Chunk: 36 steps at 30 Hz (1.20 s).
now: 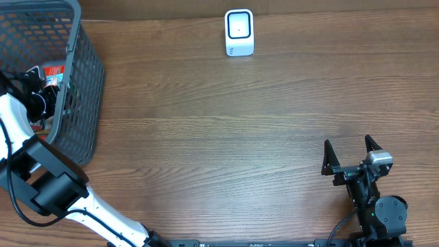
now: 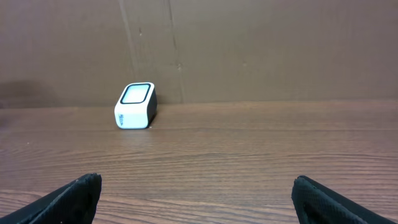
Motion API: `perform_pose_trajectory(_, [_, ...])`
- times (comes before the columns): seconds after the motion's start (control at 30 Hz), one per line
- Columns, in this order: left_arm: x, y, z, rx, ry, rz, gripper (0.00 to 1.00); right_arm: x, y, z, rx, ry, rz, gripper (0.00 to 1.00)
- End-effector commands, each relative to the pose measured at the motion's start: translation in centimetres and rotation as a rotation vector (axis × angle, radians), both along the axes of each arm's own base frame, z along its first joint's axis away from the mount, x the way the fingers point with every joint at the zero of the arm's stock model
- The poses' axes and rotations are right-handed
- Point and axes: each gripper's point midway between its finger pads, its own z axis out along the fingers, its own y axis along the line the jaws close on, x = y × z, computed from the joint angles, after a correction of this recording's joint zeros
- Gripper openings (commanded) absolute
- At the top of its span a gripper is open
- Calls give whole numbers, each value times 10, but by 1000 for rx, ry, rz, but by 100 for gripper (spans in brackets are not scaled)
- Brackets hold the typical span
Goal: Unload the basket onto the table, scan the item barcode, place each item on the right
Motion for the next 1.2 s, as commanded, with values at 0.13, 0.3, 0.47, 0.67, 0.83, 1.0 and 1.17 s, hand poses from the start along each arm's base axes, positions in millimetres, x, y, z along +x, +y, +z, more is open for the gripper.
perform_pose_trajectory(0.13, [13,4,7,28,-35,-15,100,0,0,-2,-1,-5,3,100])
perform_pose_trajectory(0.3, [18,5,8,43,-51,-21,100,0,0,-2,-1,-5,3,100])
perform_pose_trajectory(0.47, [29,-2,-2,56,-59,-47,100,0,0,-2,-1,-5,3,100])
perform_pose_trajectory(0.67, [40,-6,-4,87,-65,-64,100,0,0,-2,-1,-5,3,100])
perform_pose_trajectory(0.83, [34,4,-11,177,14,-30,100,0,0,-2,0,-5,3,100])
perform_pose_trajectory(1.0, [36,5,-11,182,11,-30,100,0,0,-2,0,-5,3,100])
perform_pose_trajectory(1.17, [37,6,-14,182,11,-31,100,0,0,-2,-1,-5,3,100])
